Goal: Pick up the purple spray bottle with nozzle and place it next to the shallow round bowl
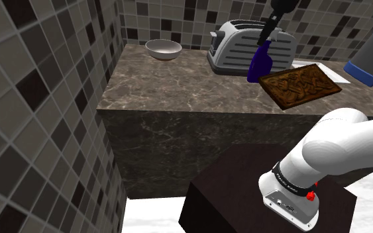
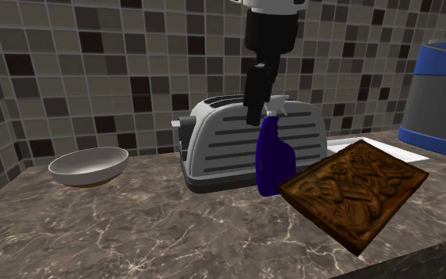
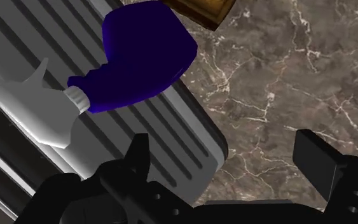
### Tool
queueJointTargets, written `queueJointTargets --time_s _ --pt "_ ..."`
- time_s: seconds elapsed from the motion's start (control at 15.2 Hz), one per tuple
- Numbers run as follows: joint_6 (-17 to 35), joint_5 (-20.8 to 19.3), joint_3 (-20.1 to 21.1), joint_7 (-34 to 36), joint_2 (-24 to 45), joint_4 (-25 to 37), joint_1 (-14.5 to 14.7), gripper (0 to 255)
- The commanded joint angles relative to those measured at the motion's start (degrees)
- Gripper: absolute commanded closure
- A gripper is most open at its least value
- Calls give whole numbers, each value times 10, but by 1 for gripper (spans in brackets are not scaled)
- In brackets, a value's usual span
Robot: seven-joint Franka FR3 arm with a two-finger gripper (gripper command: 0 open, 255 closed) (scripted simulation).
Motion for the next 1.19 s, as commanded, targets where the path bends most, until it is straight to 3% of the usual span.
queueJointTargets --time_s 0.0,0.46,1.12 --pt "21 -19 -24 -37 8 11 -2 0" --pt "94 -55 -101 -150 58 74 7 0" --pt "154 -64 -124 -148 83 41 6 0"
